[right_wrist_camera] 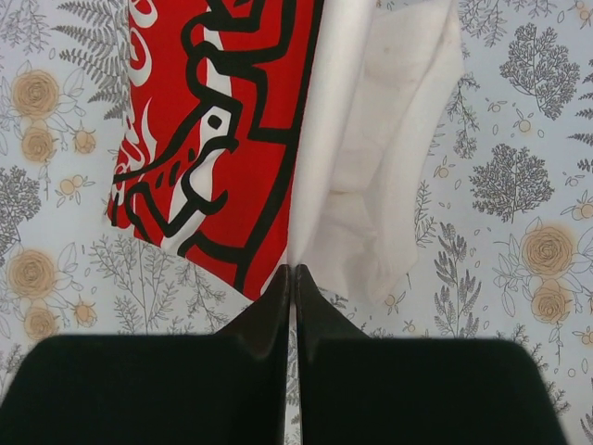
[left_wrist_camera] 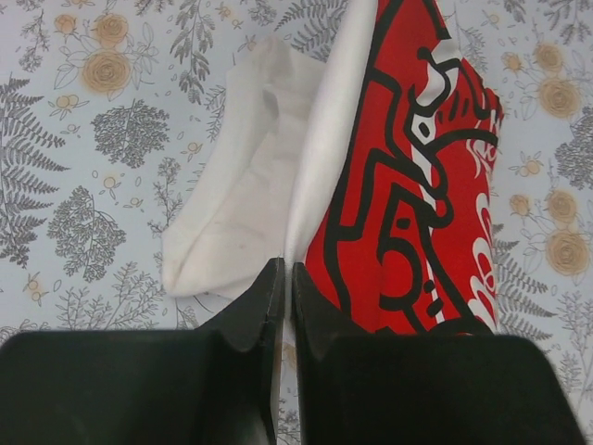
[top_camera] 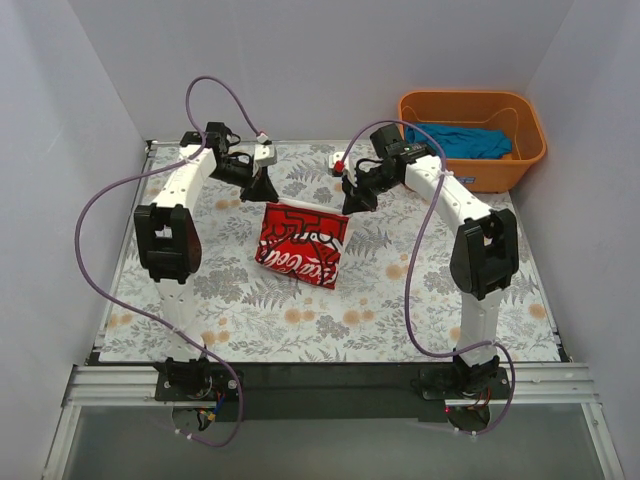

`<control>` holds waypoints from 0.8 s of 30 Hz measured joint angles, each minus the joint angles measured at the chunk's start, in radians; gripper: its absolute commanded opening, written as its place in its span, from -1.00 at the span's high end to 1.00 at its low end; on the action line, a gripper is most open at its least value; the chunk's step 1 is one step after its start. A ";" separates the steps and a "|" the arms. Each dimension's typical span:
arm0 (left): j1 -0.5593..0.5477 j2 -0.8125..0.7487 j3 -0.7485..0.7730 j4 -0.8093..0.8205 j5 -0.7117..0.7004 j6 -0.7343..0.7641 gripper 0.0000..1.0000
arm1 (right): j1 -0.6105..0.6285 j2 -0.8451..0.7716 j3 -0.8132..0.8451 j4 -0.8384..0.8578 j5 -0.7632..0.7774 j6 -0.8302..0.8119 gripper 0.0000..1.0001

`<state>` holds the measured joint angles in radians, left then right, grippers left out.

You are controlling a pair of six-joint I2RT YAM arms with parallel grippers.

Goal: Fold and stack the t-shirts
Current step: Fold the tshirt

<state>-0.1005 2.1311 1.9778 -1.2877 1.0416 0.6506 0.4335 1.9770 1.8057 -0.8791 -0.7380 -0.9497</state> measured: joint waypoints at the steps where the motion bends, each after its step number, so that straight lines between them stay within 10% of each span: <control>1: -0.003 0.010 0.002 0.020 0.000 -0.011 1.00 | -0.003 0.012 0.008 -0.006 0.000 -0.005 0.97; 24: -0.056 0.227 0.008 0.554 -0.089 -0.260 1.00 | -0.081 0.365 0.267 -0.030 0.052 -0.077 0.97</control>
<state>-0.1566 2.3581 1.9854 -0.7338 0.9524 0.3908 0.3527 2.3417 2.0724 -0.9092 -0.6861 -1.0264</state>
